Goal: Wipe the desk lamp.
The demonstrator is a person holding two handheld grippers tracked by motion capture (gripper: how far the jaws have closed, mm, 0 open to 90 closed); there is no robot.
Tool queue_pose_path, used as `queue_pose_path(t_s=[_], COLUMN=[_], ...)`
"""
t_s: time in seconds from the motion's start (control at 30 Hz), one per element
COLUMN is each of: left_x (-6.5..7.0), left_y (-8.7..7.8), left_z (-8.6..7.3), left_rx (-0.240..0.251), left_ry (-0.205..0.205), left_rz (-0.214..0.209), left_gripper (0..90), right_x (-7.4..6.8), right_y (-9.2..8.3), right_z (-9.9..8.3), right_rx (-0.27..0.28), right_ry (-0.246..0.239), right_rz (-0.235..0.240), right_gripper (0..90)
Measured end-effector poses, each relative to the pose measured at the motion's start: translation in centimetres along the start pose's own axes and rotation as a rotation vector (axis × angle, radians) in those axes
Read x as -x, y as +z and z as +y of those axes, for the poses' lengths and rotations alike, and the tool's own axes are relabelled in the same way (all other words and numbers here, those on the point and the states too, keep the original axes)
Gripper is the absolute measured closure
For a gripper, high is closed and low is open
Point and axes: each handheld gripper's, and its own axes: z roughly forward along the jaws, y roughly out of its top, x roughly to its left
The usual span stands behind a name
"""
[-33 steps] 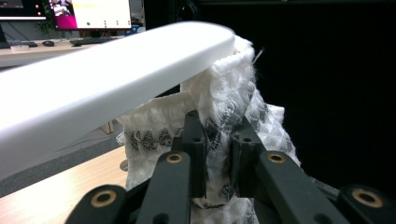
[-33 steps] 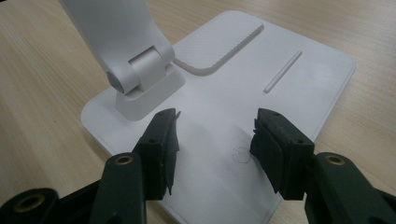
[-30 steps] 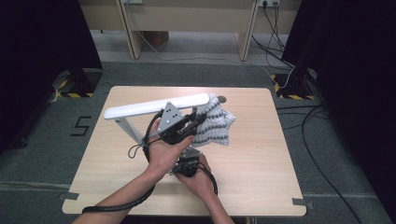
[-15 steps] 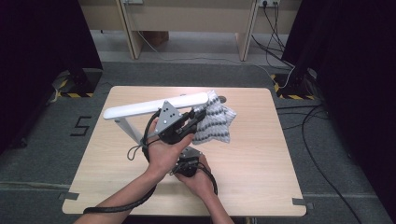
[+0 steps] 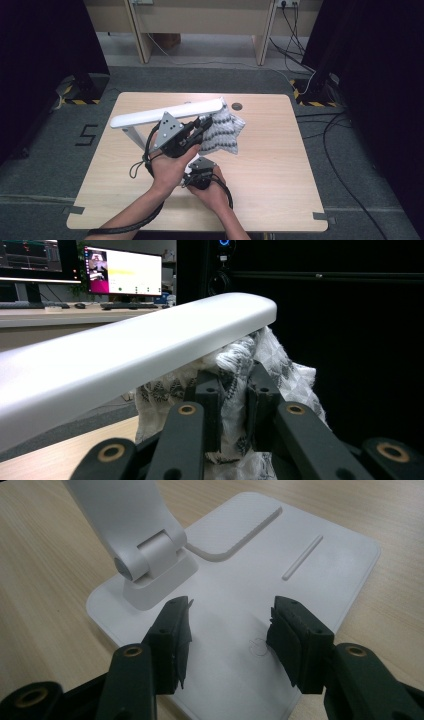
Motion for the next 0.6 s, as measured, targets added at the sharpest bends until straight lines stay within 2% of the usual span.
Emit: queue_pose_path(t_s=[0.6], left_x=[-1.5], left_y=[-2.2], left_z=[-0.8], left_rx=[0.022], left_ry=[-0.012], left_rz=[0.046], left_gripper=[79.4], right_x=[0.0], right_y=[0.0], right_z=[0.0], right_rx=[-0.002], right_ry=[-0.001], right_rz=[-0.001], right_gripper=[50.4])
